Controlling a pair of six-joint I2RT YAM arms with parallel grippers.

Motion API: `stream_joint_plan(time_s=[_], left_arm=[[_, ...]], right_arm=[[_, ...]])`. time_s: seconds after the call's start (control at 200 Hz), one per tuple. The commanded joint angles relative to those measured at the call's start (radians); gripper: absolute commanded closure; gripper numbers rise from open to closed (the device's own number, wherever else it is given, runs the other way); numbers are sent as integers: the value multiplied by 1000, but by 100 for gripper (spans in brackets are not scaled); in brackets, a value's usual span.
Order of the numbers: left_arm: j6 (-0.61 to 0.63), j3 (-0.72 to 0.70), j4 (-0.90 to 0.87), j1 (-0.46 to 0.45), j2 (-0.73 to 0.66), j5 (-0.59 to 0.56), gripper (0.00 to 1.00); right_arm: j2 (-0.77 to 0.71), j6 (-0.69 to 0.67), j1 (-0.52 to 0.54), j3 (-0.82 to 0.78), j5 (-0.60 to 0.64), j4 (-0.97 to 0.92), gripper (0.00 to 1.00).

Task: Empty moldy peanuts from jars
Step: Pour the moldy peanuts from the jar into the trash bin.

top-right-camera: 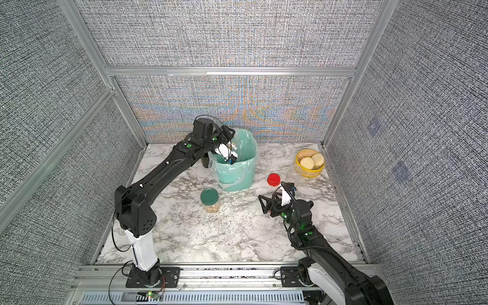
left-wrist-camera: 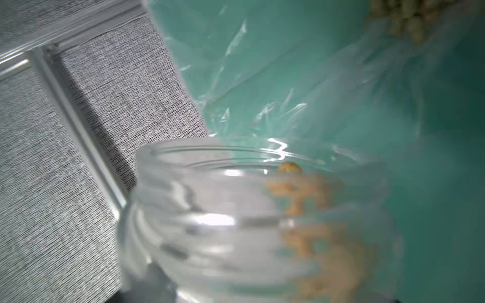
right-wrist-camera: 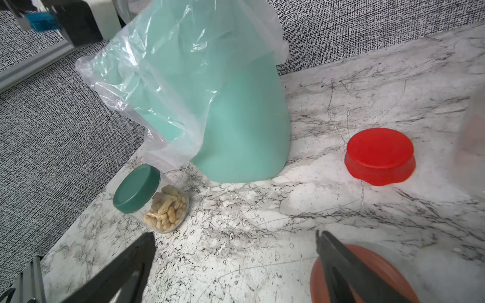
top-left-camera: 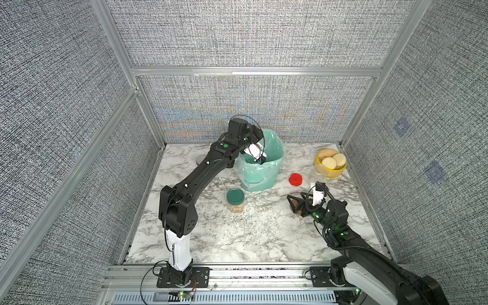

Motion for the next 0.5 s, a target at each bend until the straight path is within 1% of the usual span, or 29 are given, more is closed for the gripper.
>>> stream_joint_plan(time_s=[0.0, 0.06, 0.165, 0.22, 0.3, 0.405, 0.495], left_arm=[[627, 47, 130, -12, -18, 5, 100], [626, 21, 131, -12, -20, -12, 100], [599, -87, 128, -1, -24, -34, 100], [583, -101, 127, 7, -16, -39, 100], [582, -48, 115, 16, -3, -37, 100], [597, 69, 106, 15, 10, -31, 100], [602, 77, 100, 13, 2, -25, 100]], right_arm=[[-1, -3, -3, 3, 11, 14, 2], [5, 4, -6, -1, 9, 24, 2], [6, 13, -5, -2, 2, 36, 2], [1, 13, -5, -3, 4, 37, 2], [-6, 8, -7, -1, 6, 32, 2], [-13, 7, -8, -4, 11, 33, 2], [-8, 10, -8, -7, 9, 40, 2]])
